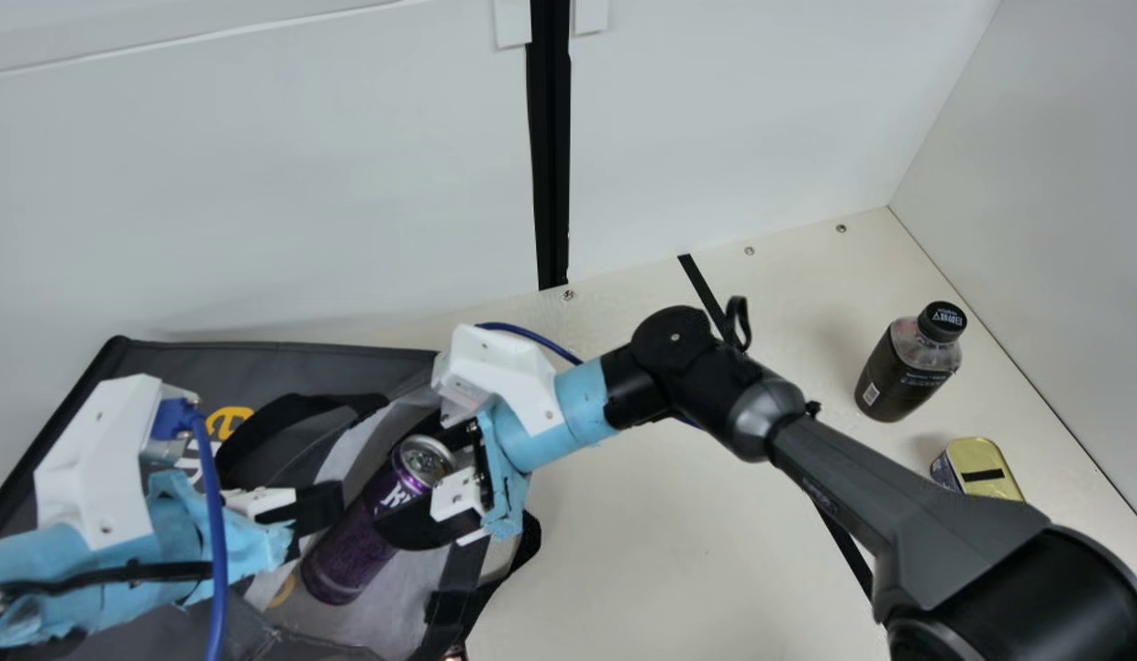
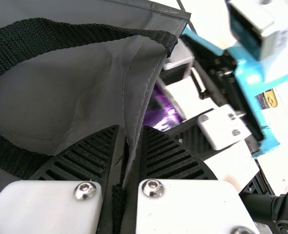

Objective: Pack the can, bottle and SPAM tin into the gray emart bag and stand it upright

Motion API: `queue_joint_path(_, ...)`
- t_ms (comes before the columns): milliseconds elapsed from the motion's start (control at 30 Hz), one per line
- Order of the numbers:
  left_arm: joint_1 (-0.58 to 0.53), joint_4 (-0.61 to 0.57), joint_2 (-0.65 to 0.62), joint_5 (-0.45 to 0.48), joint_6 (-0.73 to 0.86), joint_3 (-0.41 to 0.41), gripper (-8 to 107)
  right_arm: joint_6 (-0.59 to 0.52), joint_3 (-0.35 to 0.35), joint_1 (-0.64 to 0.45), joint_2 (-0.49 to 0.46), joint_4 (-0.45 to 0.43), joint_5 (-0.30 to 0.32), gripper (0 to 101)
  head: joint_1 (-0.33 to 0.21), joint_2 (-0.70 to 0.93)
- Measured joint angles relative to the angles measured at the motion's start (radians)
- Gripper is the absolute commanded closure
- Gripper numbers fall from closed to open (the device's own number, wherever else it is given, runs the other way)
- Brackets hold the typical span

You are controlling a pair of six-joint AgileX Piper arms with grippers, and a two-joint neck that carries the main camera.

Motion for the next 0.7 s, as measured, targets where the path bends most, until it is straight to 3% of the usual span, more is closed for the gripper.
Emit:
queue_joint_path(200,0.0,0.0,0.0,0.0,0.0,0.0,107,0.011,-0.03,0.025,0.042,-0.004,-0.018,101,0.0,0.002)
queue_joint_path(700,0.0,0.0,0.0,0.0,0.0,0.0,107,0.033,-0.082,0.03,0.067,-0.017,-0.017,51,0.0,0.0)
